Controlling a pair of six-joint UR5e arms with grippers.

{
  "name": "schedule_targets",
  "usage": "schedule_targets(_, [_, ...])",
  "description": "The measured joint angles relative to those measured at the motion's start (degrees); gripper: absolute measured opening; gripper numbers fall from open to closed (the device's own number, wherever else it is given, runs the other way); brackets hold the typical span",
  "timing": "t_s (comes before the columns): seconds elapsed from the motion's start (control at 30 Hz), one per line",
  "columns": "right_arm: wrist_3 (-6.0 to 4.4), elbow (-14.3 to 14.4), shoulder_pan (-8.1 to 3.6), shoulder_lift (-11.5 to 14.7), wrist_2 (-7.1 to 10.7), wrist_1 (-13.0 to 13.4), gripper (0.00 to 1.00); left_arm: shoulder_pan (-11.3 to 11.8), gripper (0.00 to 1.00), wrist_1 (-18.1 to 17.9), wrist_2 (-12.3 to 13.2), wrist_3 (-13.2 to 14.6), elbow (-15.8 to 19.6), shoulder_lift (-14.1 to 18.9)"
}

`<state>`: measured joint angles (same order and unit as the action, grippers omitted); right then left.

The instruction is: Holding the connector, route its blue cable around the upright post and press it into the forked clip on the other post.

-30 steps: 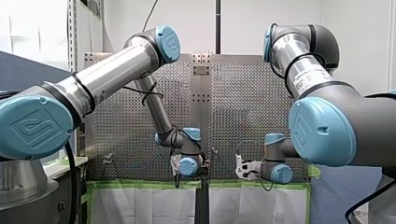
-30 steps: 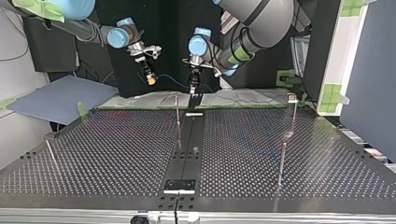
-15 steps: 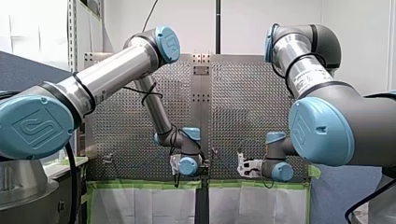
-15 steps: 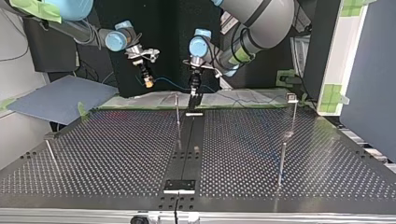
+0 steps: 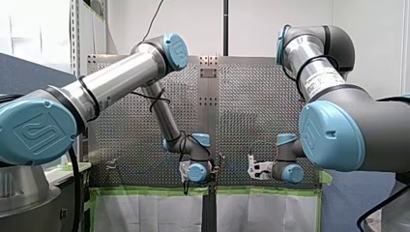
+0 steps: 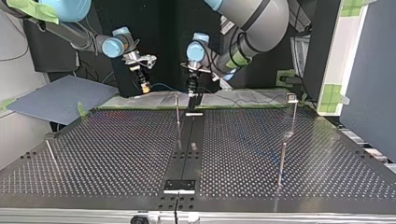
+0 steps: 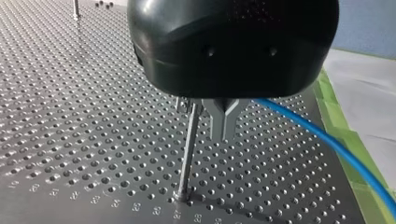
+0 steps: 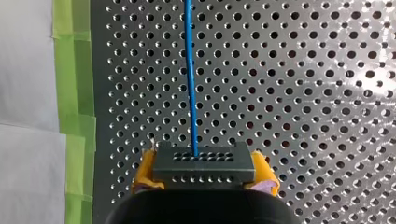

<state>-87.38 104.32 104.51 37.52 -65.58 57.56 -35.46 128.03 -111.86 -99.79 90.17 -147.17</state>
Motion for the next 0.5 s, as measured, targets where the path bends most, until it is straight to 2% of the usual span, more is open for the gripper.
schedule_targets(0.5, [-0.15,-1.4,-0.79,0.0,0.01,-0.8,0.0,1.7,0.0,1.4,0.2,-1.4,-1.5,-0.2])
